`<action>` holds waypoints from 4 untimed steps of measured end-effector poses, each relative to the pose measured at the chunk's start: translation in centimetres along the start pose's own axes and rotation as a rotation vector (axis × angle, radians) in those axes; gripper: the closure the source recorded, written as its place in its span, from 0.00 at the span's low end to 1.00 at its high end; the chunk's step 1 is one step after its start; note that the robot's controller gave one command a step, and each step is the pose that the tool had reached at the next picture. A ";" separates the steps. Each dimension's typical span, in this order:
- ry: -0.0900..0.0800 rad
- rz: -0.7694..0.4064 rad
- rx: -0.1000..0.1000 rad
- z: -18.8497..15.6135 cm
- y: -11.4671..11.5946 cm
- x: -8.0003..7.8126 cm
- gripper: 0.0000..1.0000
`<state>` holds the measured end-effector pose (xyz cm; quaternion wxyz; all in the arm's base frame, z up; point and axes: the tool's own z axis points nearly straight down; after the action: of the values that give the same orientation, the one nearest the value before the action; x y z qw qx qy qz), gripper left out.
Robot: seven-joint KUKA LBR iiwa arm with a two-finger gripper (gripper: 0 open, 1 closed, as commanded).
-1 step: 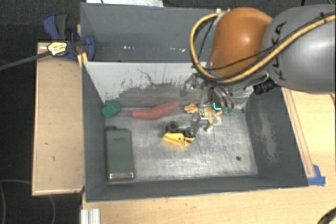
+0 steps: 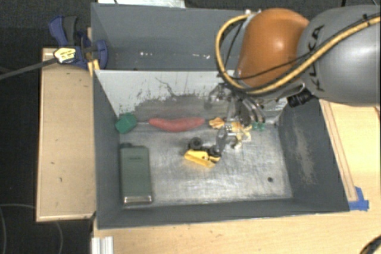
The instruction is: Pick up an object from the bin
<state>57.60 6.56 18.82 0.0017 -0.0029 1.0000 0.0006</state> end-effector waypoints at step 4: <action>0.002 -0.089 -0.001 11.6 3.1 0.5 0.00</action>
Offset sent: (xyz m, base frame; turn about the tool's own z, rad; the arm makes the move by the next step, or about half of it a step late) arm -0.0055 0.0301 -0.1182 -0.0935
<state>57.12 9.64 7.19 0.0006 -0.0475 0.9989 0.0009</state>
